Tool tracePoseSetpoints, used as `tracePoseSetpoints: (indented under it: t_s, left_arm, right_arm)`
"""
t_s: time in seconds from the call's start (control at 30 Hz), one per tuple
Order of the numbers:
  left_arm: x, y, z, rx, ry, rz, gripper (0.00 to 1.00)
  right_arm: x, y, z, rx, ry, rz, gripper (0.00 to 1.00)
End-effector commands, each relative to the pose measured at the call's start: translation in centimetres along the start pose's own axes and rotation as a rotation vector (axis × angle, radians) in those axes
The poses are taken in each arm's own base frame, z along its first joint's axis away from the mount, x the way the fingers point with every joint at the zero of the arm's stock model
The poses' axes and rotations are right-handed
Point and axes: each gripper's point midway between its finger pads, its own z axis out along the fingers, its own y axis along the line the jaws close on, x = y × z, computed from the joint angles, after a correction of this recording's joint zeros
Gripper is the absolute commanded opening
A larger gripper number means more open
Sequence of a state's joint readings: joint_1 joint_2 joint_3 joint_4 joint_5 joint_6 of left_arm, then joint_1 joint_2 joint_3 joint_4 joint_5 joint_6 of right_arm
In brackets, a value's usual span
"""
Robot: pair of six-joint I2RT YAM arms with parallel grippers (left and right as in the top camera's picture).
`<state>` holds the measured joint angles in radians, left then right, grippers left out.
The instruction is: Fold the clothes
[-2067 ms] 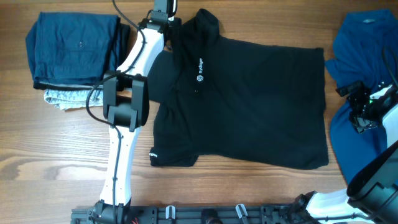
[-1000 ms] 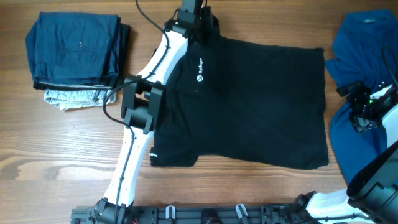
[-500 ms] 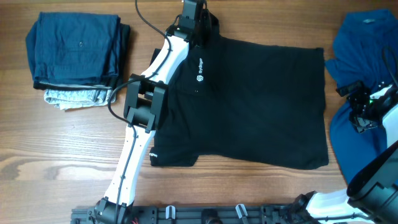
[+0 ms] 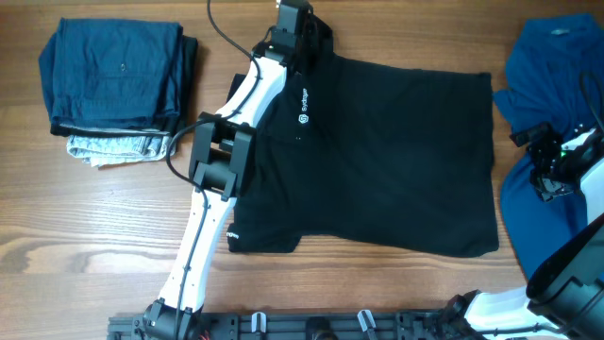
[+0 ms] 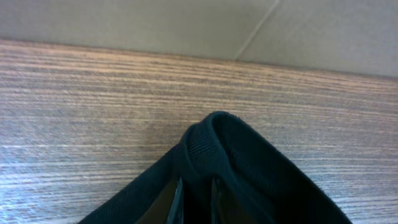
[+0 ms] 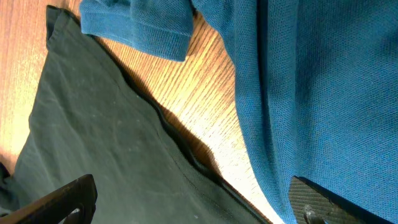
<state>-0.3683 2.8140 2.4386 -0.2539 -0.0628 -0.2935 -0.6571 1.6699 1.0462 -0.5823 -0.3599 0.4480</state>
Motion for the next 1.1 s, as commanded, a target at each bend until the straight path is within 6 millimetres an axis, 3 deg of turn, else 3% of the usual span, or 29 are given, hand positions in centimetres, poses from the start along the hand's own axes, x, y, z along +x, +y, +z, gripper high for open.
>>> tracePoseSetpoints:
  t_s: [0.0,0.2,0.27,0.3,0.37,0.47,0.57,0.63,0.87,0.97,1.07]
  left_arm:
    - [-6.0,0.6,-3.0,-0.009,-0.102,0.005,0.15]
    - [-6.2,4.0,-3.0,-0.057,-0.074,-0.019,0.15]
    - [-5.4,3.5,-2.9,-0.006,-0.033,-0.024,0.19]
    - [-4.8,2.7,-2.9,0.027,-0.008,-0.021,0.26]
    - [-3.9,1.8,-3.1,0.041,0.026,-0.009,0.52]
    - [-3.5,1.0,-4.7,0.036,0.086,0.102,0.72]
    - [-5.5,-0.1,-8.2,0.056,0.113,0.105,0.59]
    - [-5.7,-0.5,-9.2,0.056,0.127,0.109,0.54]
    - [-0.8,-2.3,-7.6,0.060,0.228,0.194,0.34]
    - [1.1,-3.1,-6.7,0.068,0.252,0.259,0.41]
    - [1.1,-2.3,-6.2,-0.013,0.231,0.277,0.40]
  right_arm:
    - [-0.4,0.8,-0.4,-0.024,-0.012,-0.008,0.99]
    - [-0.4,0.8,-0.4,-0.024,-0.011,-0.008,0.99]
    - [-0.4,0.8,-0.4,-0.024,-0.012,-0.008,0.99]
    - [-0.4,0.8,-0.4,-0.024,-0.011,-0.008,0.99]
    - [-0.4,0.8,-0.4,-0.024,-0.012,-0.008,0.99]
    - [-0.4,0.8,-0.4,-0.024,-0.011,-0.007,0.99]
    - [-0.4,0.8,-0.4,-0.024,-0.012,-0.007,1.00]
    - [-0.4,0.8,-0.4,-0.024,-0.012,-0.008,0.99]
    - [-0.4,0.8,-0.4,-0.024,-0.012,-0.008,0.99]
    - [-0.4,0.8,-0.4,-0.024,-0.012,-0.007,0.99]
    - [-0.4,0.8,-0.4,-0.024,-0.012,-0.008,1.00]
